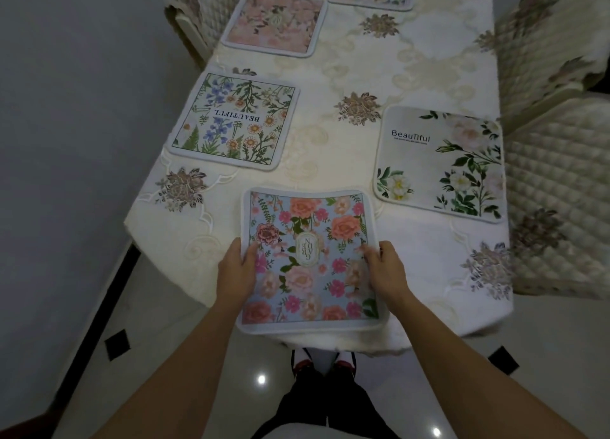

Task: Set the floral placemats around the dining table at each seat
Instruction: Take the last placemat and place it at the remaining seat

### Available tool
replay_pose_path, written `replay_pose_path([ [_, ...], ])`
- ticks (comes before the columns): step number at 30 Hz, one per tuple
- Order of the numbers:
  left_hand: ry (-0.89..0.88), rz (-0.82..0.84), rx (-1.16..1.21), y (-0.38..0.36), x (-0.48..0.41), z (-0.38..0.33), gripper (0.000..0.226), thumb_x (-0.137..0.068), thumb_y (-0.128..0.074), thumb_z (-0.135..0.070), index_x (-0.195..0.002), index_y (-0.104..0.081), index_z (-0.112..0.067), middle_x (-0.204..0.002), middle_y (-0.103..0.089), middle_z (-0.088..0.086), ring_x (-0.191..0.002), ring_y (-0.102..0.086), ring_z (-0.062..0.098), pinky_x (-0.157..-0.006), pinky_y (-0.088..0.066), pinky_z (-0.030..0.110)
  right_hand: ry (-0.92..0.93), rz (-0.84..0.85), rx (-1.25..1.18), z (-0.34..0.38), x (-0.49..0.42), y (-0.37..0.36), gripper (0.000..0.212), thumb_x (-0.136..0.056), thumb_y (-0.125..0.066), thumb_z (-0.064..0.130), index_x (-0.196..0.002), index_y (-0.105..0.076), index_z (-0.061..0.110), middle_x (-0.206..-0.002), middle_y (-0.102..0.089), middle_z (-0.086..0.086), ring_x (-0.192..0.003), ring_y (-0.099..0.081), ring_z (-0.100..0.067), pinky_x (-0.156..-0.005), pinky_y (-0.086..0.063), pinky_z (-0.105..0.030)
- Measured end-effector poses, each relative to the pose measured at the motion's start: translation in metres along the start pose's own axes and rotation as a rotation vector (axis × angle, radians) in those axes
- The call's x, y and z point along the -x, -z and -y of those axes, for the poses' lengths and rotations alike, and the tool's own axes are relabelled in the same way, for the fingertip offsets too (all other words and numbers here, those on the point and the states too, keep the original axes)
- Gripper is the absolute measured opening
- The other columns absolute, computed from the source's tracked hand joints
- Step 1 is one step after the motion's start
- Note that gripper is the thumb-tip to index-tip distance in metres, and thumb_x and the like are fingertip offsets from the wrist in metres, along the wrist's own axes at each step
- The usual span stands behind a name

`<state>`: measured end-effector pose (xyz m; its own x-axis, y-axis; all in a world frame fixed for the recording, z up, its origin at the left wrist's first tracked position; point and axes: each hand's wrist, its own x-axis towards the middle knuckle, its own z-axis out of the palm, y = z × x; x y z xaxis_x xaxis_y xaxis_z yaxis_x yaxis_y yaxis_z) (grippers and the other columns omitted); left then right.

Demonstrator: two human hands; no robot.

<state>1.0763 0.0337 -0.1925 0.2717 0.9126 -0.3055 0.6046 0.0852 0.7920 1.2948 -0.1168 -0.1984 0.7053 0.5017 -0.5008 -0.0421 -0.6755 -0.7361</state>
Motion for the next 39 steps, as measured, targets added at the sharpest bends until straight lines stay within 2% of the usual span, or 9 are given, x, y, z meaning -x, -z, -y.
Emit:
replay_pose_path([
  [5, -0.034, -0.045, 0.061, 0.011, 0.005, -0.015, 0.020, -0.102, -0.050, -0.030, -0.106, -0.061, -0.013, -0.089, -0.068, -0.001, -0.082, -0.065, 0.014, -0.072, -0.053, 0.033, 0.075, -0.001, -0.015, 0.018, 0.007, 0.015, 0.026, -0.105, -0.041, 0.034, -0.107, -0.049, 0.010, -0.102, -0.064, -0.008, -0.092, -0.066, -0.026, -0.081, -0.057, -0.046],
  [9, -0.089, -0.079, 0.074, 0.024, 0.005, -0.048, 0.018, -0.102, -0.050, -0.028, -0.103, -0.059, -0.013, -0.088, -0.065, -0.002, -0.082, -0.065, 0.018, -0.073, -0.052, 0.034, 0.172, -0.027, -0.032, 0.054, 0.011, 0.037, 0.018, -0.105, -0.042, 0.030, -0.108, -0.049, 0.014, -0.099, -0.065, -0.005, -0.088, -0.066, -0.022, -0.074, -0.057, -0.038],
  [14, -0.168, -0.101, 0.102, 0.047, -0.002, -0.103, 0.022, -0.101, -0.051, -0.029, -0.100, -0.061, -0.009, -0.087, -0.067, 0.001, -0.080, -0.066, 0.019, -0.063, -0.048, 0.029, 0.303, -0.091, -0.052, 0.105, 0.019, 0.071, 0.019, -0.103, -0.044, 0.033, -0.104, -0.052, 0.016, -0.098, -0.066, -0.007, -0.090, -0.067, -0.026, -0.082, -0.057, -0.050],
  [22, -0.265, -0.091, 0.125, 0.072, -0.003, -0.154, 0.031, -0.101, -0.050, -0.036, -0.101, -0.061, -0.007, -0.088, -0.072, 0.008, -0.077, -0.071, 0.022, -0.068, -0.059, 0.043, 0.365, -0.128, -0.145, 0.159, 0.036, 0.103, 0.018, -0.103, -0.046, 0.031, -0.101, -0.054, 0.014, -0.090, -0.066, -0.006, -0.077, -0.068, -0.022, -0.064, -0.057, -0.037],
  [24, -0.268, -0.090, 0.103, 0.073, -0.002, -0.159, 0.030, -0.101, -0.049, -0.037, -0.100, -0.061, -0.009, -0.088, -0.071, 0.008, -0.077, -0.071, 0.023, -0.068, -0.059, 0.045, 0.366, -0.121, -0.148, 0.160, 0.039, 0.104, 0.016, -0.103, -0.047, 0.029, -0.099, -0.054, 0.015, -0.088, -0.066, -0.005, -0.075, -0.068, -0.020, -0.059, -0.054, -0.032],
  [27, -0.280, -0.072, 0.112, 0.068, 0.006, -0.166, 0.027, -0.101, -0.049, -0.036, -0.101, -0.061, -0.011, -0.087, -0.071, 0.004, -0.077, -0.070, 0.017, -0.061, -0.056, 0.032, 0.370, -0.144, -0.143, 0.155, 0.044, 0.113, 0.017, -0.103, -0.046, 0.030, -0.102, -0.055, 0.015, -0.090, -0.066, -0.004, -0.076, -0.067, -0.018, -0.059, -0.053, -0.031],
  [29, -0.318, -0.044, 0.110, 0.063, 0.008, -0.170, 0.031, -0.100, -0.049, -0.043, -0.102, -0.062, -0.014, -0.090, -0.071, 0.005, -0.078, -0.071, 0.017, -0.065, -0.058, 0.036, 0.361, -0.168, -0.141, 0.149, 0.051, 0.122, 0.018, -0.103, -0.046, 0.030, -0.104, -0.055, 0.014, -0.089, -0.067, -0.003, -0.075, -0.067, -0.016, -0.056, -0.050, -0.027],
  [34, -0.383, 0.069, 0.124, 0.032, 0.008, -0.189, 0.027, -0.100, -0.052, -0.036, -0.101, -0.063, -0.012, -0.090, -0.072, 0.009, -0.077, -0.072, 0.020, -0.068, -0.061, 0.047, 0.310, -0.272, -0.182, 0.123, 0.061, 0.155, 0.019, -0.102, -0.046, 0.033, -0.103, -0.056, 0.018, -0.096, -0.068, -0.005, -0.085, -0.069, -0.022, -0.079, -0.058, -0.047],
  [39, -0.431, 0.255, 0.112, -0.019, 0.020, -0.211, 0.029, -0.100, -0.053, -0.036, -0.098, -0.062, -0.008, -0.085, -0.073, 0.009, -0.072, -0.073, 0.020, -0.065, -0.061, 0.045, 0.195, -0.425, -0.248, 0.066, 0.079, 0.192, 0.020, -0.098, -0.047, 0.043, -0.101, -0.058, 0.027, -0.099, -0.071, -0.002, -0.089, -0.071, -0.022, -0.080, -0.060, -0.050],
])
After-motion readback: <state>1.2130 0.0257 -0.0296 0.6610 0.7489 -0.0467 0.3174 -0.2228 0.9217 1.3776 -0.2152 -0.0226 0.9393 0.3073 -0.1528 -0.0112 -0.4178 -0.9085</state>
